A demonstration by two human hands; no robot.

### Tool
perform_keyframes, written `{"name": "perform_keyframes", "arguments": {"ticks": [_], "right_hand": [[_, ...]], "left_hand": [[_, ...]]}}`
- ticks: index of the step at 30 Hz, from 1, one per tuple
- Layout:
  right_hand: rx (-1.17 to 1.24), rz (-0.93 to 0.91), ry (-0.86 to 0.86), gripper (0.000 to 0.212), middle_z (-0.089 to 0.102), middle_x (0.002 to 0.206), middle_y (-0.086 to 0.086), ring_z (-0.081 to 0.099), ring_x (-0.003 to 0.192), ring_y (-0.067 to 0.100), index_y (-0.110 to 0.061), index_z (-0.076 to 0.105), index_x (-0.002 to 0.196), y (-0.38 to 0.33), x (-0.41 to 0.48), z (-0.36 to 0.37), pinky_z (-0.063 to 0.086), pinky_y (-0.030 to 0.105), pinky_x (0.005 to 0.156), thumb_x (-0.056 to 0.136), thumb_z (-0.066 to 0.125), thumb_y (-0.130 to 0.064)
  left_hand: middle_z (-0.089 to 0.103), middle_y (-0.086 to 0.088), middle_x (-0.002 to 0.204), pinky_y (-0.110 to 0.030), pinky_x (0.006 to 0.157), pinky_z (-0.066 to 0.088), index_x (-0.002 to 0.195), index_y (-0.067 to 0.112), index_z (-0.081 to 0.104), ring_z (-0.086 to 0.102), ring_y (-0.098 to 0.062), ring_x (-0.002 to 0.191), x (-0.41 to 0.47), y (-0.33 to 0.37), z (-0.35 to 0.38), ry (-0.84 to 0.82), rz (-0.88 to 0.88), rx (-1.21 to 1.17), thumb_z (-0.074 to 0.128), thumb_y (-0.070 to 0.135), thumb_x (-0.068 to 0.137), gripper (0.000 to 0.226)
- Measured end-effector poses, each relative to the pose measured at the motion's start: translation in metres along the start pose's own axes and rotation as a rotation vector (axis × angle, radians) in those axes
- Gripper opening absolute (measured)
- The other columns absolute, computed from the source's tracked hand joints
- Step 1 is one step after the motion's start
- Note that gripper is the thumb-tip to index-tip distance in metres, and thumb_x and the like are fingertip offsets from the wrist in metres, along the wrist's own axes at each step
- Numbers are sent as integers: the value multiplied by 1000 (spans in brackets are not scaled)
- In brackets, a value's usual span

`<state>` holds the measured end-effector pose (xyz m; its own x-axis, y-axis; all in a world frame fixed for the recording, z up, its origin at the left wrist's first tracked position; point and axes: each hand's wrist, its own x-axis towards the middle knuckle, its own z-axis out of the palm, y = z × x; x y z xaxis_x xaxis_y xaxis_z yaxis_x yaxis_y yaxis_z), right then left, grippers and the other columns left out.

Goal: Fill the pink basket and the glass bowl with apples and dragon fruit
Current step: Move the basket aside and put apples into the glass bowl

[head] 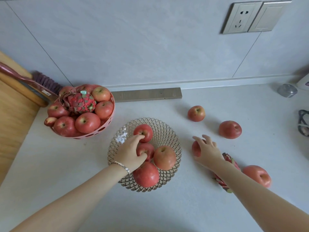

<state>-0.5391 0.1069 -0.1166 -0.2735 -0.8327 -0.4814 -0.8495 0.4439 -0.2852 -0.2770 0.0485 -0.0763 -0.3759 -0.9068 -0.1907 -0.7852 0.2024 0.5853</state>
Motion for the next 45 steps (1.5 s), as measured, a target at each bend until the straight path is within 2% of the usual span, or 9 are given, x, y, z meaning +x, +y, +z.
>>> {"name": "perform_keyframes", "arguments": {"ticks": [8, 12, 16, 19, 23, 31, 35, 40, 45], "right_hand": [[492, -11, 236, 58, 51, 110, 0, 54, 95, 18, -27, 49, 122, -17, 0, -17, 44, 30, 83, 70, 73, -32], [790, -195, -6, 36, 61, 103, -1, 62, 82, 16, -29, 51, 111, -63, -19, -42, 51, 28, 76, 79, 68, -36], [681, -404, -208, 36, 65, 102, -4, 62, 89, 7, -17, 55, 117, -76, -17, -54, 48, 19, 80, 88, 55, -39], [644, -274, 13, 44, 61, 105, 6, 61, 89, 17, -9, 53, 125, -59, 30, -58, 46, 30, 85, 90, 54, -36], [128, 59, 206, 65, 27, 141, 15, 34, 124, 40, -24, 32, 140, -40, 101, -65, 34, 45, 104, 83, 62, -28], [-151, 101, 197, 63, 32, 132, 14, 54, 104, 40, -27, 33, 135, -26, 131, -46, 45, 38, 71, 82, 66, -28], [253, 155, 213, 62, 44, 114, 11, 57, 84, 33, -26, 41, 124, -28, 120, -50, 46, 32, 69, 71, 72, -33], [1057, 51, -4, 45, 49, 120, 15, 57, 95, 27, -19, 45, 119, -51, 79, -51, 55, 40, 84, 81, 68, -21], [1521, -90, -422, 76, 63, 102, 14, 66, 78, 26, -13, 53, 113, -71, 31, -46, 55, 26, 53, 45, 79, -37]], "left_hand": [[26, 3, 147, -26, 113, 25, 136, 28, 33, 26, -11, 137, 10, 49, 2, -96, 177, -135, 61, 14, 82, 63], [19, 6, 148, -8, 100, 27, 136, 43, 25, 28, -7, 134, 15, 70, 9, -157, 225, -193, 71, 22, 76, 79], [41, 2, 132, -9, 95, 34, 130, 29, 41, 41, -4, 114, 22, 72, 9, -45, 243, -202, 76, 23, 69, 70], [40, 12, 128, -19, 94, 37, 127, 38, 39, 41, -2, 109, 25, 62, 7, -49, 127, -184, 75, 29, 69, 69], [37, 16, 123, -23, 93, 34, 125, 40, 33, 42, -4, 110, 33, 46, 4, -3, -66, -271, 74, 31, 70, 69], [47, 14, 118, -21, 91, 36, 113, 40, 36, 47, -7, 107, 29, 19, -13, 12, -108, -316, 78, 24, 66, 65], [51, 19, 109, -16, 78, 39, 104, 41, 44, 52, -1, 97, 24, 8, -20, 54, -198, -520, 81, 21, 58, 62], [59, 11, 110, -31, 91, 45, 95, 39, 54, 56, -9, 106, 13, -15, -28, 99, -231, -742, 76, 26, 34, 66], [53, 17, 109, -21, 80, 44, 97, 39, 52, 54, -6, 100, 8, -30, -42, 97, -172, -686, 76, 10, 39, 70]]}}
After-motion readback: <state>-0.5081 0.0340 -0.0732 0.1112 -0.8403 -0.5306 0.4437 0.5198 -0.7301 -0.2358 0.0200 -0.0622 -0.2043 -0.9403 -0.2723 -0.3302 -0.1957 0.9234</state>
